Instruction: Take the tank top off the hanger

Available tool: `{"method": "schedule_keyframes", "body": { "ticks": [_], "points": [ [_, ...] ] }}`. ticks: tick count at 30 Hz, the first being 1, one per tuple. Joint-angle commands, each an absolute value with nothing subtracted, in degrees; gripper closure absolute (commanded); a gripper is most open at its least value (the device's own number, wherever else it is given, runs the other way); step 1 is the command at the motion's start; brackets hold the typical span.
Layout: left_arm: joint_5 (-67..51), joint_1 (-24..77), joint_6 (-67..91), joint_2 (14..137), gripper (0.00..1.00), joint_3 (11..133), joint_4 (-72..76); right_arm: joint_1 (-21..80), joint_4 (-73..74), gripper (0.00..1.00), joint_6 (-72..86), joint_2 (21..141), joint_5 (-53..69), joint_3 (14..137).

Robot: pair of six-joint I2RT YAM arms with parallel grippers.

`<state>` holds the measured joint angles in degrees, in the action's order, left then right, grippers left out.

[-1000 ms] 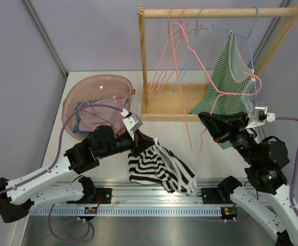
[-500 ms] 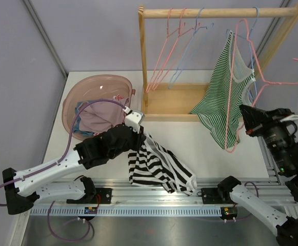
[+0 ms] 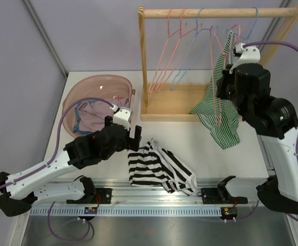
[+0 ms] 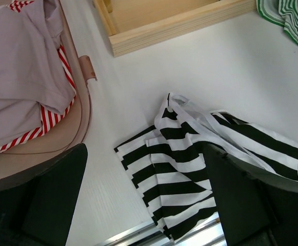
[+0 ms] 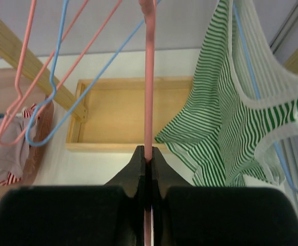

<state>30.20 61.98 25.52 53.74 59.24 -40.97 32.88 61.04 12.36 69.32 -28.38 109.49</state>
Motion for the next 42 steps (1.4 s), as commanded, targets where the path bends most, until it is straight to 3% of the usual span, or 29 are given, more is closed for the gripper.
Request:
{"method": "schedule_keyframes", "body": {
  "ticks": [1,7,13,29,31,32,34,35,42],
  "points": [
    [33.49,62.23,26.98,51.77,0.01,61.88,-44.2,30.17,60.55,1.0,8.62,75.22,-29.19,118.54],
    [33.22,62.23,26.28,49.66,0.01,61.61,-46.05,21.19,65.03,1.0,6.25,87.44,-21.71,134.62],
    [33.22,62.14,25.4,48.61,0.01,60.47,-45.97,17.85,65.92,1.0,3.96,95.44,-19.08,142.1],
    [25.33,62.14,25.4,49.22,0.01,57.48,-40.62,15.03,64.96,1.0,3.87,95.28,-12.22,135.62],
    [23.83,62.31,25.58,49.39,0.01,56.61,-39.03,15.03,64.6,0.91,3.96,94.66,-12.22,134.13],
    [22.6,62.4,25.75,49.66,0.01,56.43,-38.33,15.03,64.69,0.73,3.96,94.31,-12.48,134.03],
    [22.24,63.1,26.01,51.15,0.01,56.25,-36.92,15.12,64.86,0.65,4.13,93.43,-12.39,133.86],
    [22.32,63.54,26.1,51.76,0.01,56.25,-36.31,15.03,64.95,0.56,4.13,92.64,-12.13,133.86],
    [20.39,68.72,26.45,59.14,0.01,54.23,-29.02,15.03,63.9,0.18,6.5,82.2,-11.17,128.16]
  ]
}}
